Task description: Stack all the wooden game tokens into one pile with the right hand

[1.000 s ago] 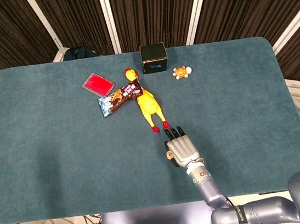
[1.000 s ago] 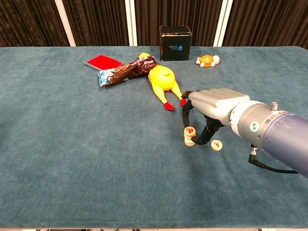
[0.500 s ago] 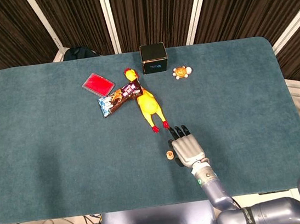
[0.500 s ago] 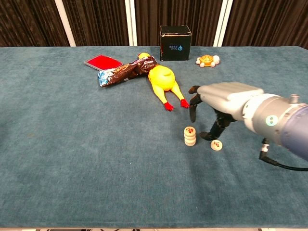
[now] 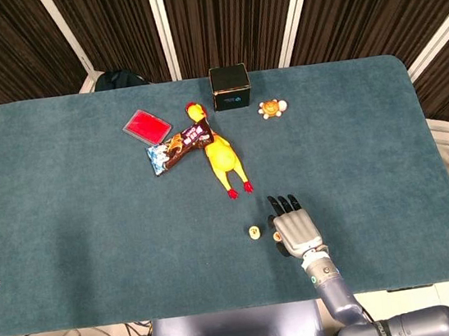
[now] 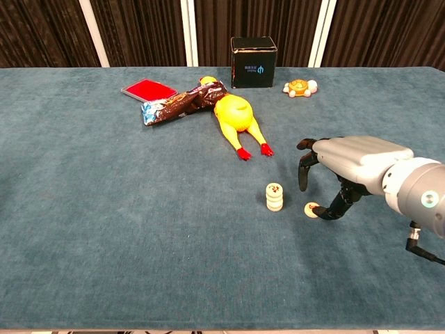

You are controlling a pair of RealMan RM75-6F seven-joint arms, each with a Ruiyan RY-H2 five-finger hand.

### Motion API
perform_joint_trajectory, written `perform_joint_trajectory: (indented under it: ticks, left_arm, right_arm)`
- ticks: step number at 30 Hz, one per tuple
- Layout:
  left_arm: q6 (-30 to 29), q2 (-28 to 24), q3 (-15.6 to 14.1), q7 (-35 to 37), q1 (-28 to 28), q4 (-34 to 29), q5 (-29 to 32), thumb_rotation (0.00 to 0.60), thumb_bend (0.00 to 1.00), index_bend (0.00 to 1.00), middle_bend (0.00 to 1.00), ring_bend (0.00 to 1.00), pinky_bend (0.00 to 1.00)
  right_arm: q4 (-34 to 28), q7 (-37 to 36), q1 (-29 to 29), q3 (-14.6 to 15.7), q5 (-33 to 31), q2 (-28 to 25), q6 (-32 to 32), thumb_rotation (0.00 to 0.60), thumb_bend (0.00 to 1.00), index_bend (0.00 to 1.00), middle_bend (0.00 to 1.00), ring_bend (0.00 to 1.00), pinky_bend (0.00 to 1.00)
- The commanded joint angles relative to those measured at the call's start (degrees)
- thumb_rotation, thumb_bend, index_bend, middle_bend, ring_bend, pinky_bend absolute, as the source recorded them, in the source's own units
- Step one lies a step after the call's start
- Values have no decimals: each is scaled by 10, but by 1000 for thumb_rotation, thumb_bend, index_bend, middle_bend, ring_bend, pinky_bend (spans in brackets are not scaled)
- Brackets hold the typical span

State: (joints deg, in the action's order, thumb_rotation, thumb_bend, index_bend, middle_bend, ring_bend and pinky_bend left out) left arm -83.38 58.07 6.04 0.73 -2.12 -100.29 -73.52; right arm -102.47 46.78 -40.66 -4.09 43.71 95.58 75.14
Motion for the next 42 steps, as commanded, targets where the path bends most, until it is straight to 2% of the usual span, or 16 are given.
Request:
perform_joint_trajectory:
  ticks: [1,21,42]
  left_arm:
    - [2,0,0,1,0,1,2,600,187,119,0,0,168]
    - [3,0,0,0,-1,2,2,600,187,119,0,0,168]
    - [3,0,0,0,-1,2,3,600,187,119,0,0,167]
  right_arm:
    - [16,-5,9,4,9,14,8,600,390,418,0,0,0]
    - [52,-2,24,-3,2,27,-14,600,391,419,0,0,0]
    - [74,1,31,-18,2,42,-25,600,403,474,0,0,0]
